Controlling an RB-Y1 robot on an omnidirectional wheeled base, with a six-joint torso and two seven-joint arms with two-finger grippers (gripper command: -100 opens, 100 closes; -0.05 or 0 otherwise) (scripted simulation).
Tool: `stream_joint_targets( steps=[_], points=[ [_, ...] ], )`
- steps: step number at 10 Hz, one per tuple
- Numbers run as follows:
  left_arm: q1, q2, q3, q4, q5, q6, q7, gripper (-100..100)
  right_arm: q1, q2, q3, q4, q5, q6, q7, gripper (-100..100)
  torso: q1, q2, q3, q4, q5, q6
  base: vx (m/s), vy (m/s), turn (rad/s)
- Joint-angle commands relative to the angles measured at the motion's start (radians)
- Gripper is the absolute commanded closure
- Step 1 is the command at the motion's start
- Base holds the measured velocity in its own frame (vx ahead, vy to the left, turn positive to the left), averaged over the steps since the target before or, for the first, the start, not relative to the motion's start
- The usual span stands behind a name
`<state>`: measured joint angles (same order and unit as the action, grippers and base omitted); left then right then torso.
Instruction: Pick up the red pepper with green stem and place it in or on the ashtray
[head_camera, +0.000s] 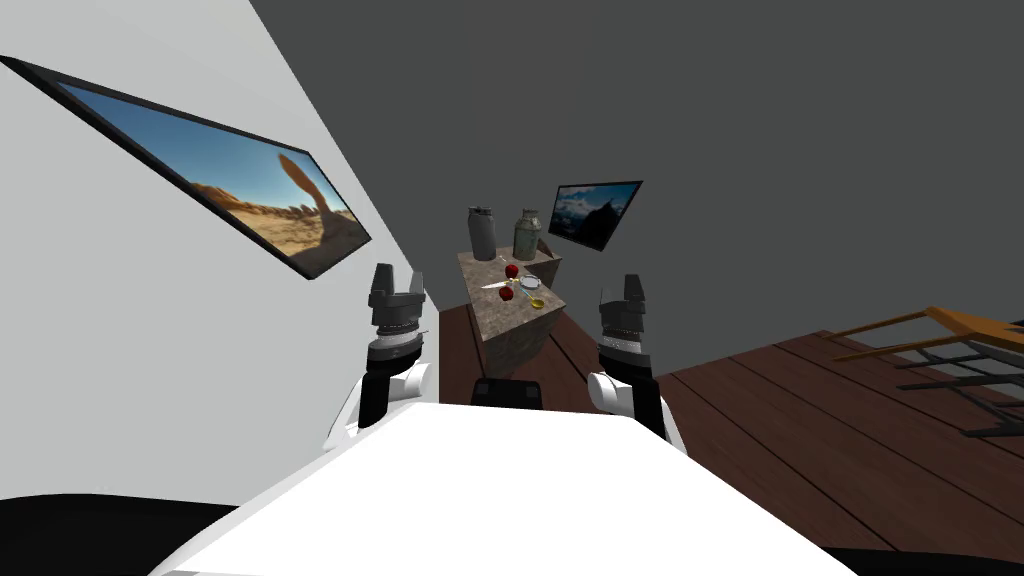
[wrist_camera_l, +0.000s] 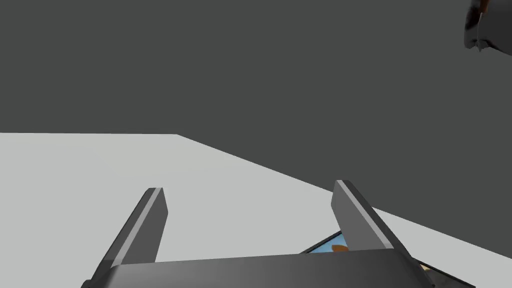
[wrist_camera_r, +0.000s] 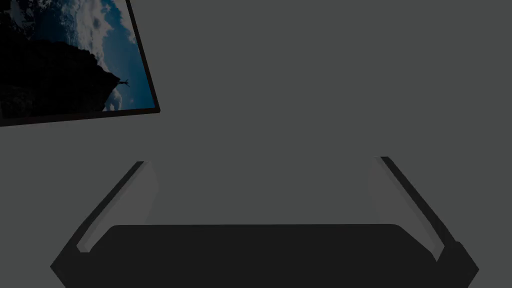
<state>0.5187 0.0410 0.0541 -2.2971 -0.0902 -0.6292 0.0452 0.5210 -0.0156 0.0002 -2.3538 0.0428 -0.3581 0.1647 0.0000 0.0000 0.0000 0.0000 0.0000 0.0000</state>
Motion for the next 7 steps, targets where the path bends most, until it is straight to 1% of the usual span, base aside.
stream_joint_targets(
  steps=[1,2,4,7],
  points=[
    [-0.016,0.033,0.004,0.018,-0.001,0.014,0.004,-100,0.0,0.0,0.0,0.0,0.0,0.0,0.0,0,0.0,0.0,0.0,0.0,0.0,0.0,-0.015,-0.045,-0.103],
    [-0.039,0.057,0.01,0.044,-0.002,0.036,0.009,-100,0.0,0.0,0.0,0.0,0.0,0.0,0.0,0,-0.002,0.001,0.0,0.0,0.0,0.0,-0.059,-0.109,-0.185],
    [-0.069,0.072,0.017,0.08,-0.004,0.064,0.016,-100,0.0,0.0,0.0,0.0,0.0,0.0,0.0,0,-0.009,0.004,0.002,0.001,-0.002,0.0,-0.055,-0.132,-0.138],
    [-0.122,0.086,0.029,0.145,-0.007,0.116,0.029,-100,0.0,0.0,0.0,0.0,0.0,0.0,0.0,0,-0.008,0.003,0.002,0.001,-0.002,0.0,-0.042,-0.12,-0.141]
  ],
)
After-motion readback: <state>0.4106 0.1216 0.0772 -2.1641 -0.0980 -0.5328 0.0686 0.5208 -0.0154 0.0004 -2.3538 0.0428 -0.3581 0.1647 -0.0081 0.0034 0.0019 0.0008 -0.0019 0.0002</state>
